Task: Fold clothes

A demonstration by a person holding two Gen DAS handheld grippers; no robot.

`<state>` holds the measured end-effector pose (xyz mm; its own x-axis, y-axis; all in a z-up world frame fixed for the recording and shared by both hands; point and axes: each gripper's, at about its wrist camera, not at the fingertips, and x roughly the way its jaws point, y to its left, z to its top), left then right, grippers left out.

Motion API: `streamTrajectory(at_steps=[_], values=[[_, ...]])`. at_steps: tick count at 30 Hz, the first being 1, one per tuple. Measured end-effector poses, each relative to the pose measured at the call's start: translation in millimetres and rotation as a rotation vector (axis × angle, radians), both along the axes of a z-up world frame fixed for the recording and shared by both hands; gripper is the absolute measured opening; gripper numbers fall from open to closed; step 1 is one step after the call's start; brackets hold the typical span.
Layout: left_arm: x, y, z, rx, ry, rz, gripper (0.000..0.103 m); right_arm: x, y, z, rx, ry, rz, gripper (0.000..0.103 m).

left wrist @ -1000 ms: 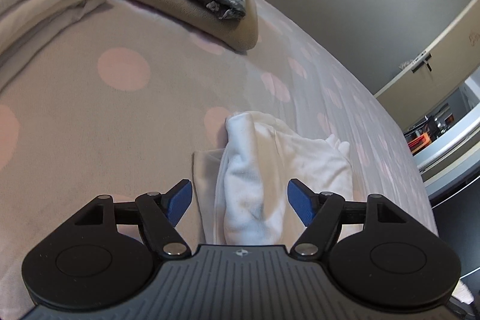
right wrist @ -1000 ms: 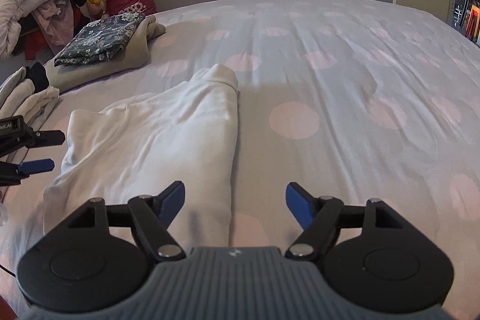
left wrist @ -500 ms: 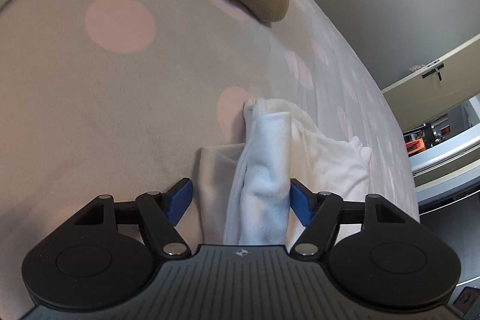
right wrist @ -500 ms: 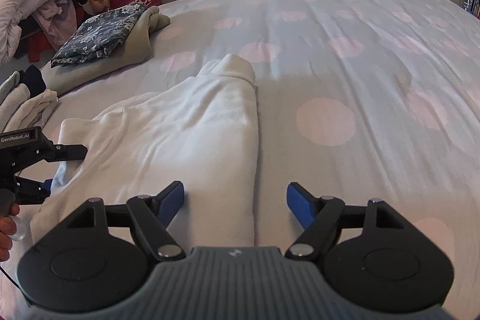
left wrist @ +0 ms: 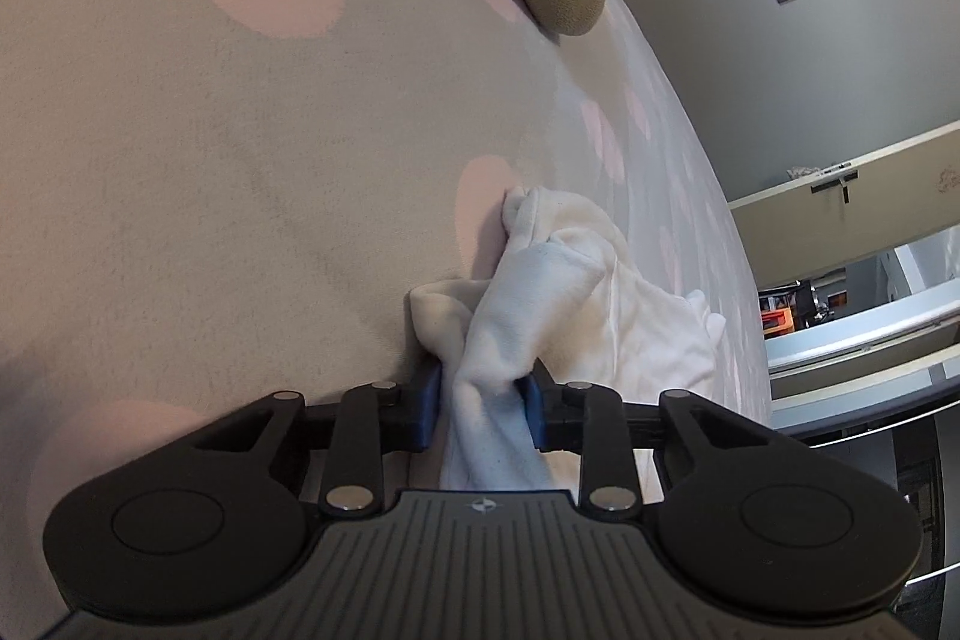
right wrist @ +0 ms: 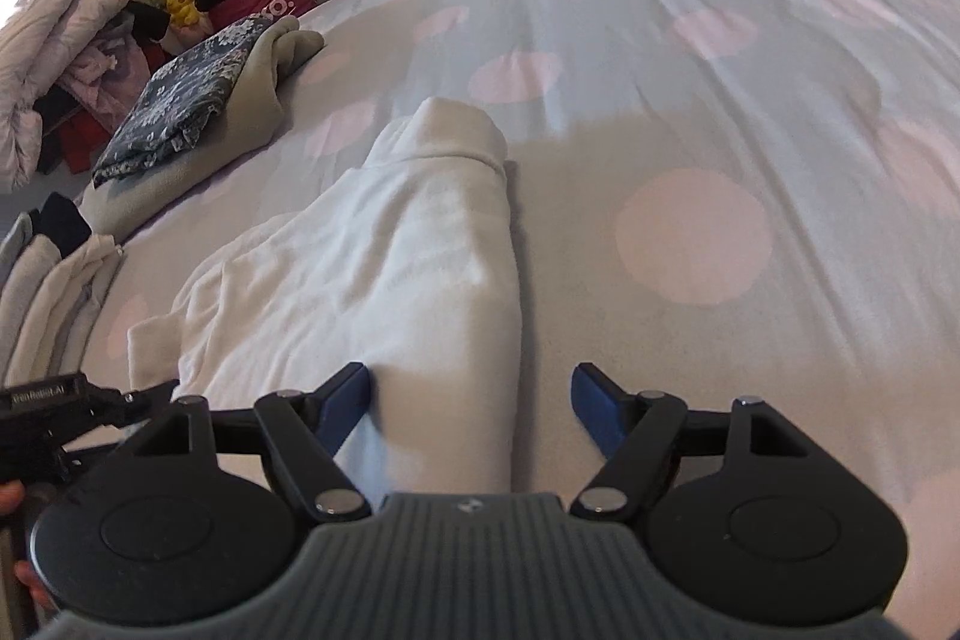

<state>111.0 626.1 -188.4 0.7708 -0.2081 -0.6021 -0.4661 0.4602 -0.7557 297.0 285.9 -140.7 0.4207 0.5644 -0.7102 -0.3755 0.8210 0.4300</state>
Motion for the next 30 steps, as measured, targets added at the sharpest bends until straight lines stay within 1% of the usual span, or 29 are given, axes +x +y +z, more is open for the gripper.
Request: streamTrajectory(at_steps=[2, 3, 7, 9, 15, 21, 24, 30], values=[[-0.1, 1.5, -1.3, -0.011, -0.013, 0.001, 0.028, 9.1, -2.4, -3.0, 0.052, 0.036, -0.01, 0.076], [0.2, 1.9, -1.4, -0.014, -0.016, 0.003, 0.028, 12.9, -2.7, -3.4, 0.072, 0.047, -0.009, 0.072], [4.7, 0.1, 0.2, 0.01, -0.025, -0.008, 0.03, 25.3, -0.2, -7.4, 0.123, 0.078, -0.006, 0.064], [6.2, -0.8, 1.6, 0.021, -0.024, -0.013, 0.03, 27.4, 2.4, -8.6, 0.127, 0.075, 0.003, 0.053], [7.7, -3.7, 7.7, 0.065, -0.018, -0.032, 0.026, 20.3, 4.9, -8.3, 0.1, 0.03, 0.024, 0.04], [8.3, -6.3, 13.5, 0.107, -0.014, -0.05, 0.023, 16.4, 7.7, -2.6, 0.088, 0.021, 0.021, 0.033], [6.9, -7.0, 15.1, 0.116, -0.018, -0.055, 0.022, 14.4, 9.5, 4.3, 0.078, 0.009, 0.025, 0.032], [4.5, -6.9, 23.2, 0.136, -0.04, -0.059, 0.021, 1.9, 12.9, 27.1, 0.072, -0.063, 0.045, 0.03]])
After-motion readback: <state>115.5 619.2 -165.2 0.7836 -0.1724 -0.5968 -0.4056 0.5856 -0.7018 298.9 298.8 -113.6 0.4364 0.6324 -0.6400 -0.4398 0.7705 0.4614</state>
